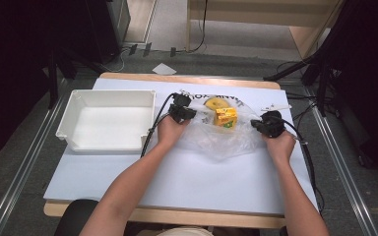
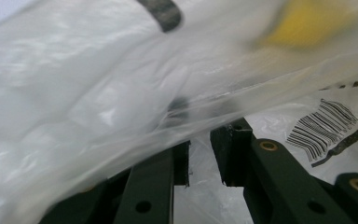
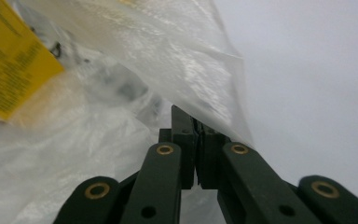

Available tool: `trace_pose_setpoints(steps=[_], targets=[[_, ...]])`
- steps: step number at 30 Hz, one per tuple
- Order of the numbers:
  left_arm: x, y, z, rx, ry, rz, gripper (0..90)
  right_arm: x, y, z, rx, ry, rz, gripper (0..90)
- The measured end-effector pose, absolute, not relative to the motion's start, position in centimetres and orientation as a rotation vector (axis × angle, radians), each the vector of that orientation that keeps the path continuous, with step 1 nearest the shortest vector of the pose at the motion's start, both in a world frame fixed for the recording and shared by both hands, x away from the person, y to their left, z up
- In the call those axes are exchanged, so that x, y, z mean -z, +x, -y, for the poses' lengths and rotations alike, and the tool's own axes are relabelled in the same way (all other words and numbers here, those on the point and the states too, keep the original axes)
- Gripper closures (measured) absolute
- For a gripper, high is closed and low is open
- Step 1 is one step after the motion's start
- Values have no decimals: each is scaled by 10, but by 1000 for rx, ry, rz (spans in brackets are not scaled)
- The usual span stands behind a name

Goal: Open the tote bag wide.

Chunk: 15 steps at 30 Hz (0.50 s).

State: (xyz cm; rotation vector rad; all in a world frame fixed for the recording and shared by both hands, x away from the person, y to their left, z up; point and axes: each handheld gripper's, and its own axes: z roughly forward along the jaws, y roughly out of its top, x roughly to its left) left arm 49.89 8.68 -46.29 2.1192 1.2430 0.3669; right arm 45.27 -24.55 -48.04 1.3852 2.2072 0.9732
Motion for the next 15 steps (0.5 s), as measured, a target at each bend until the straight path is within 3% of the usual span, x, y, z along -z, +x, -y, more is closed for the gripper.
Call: trace_pose_setpoints(steps=[15], targets=[[461, 504, -101, -399, 2094, -1316, 821, 483, 444, 282, -943, 1477, -2121, 900]])
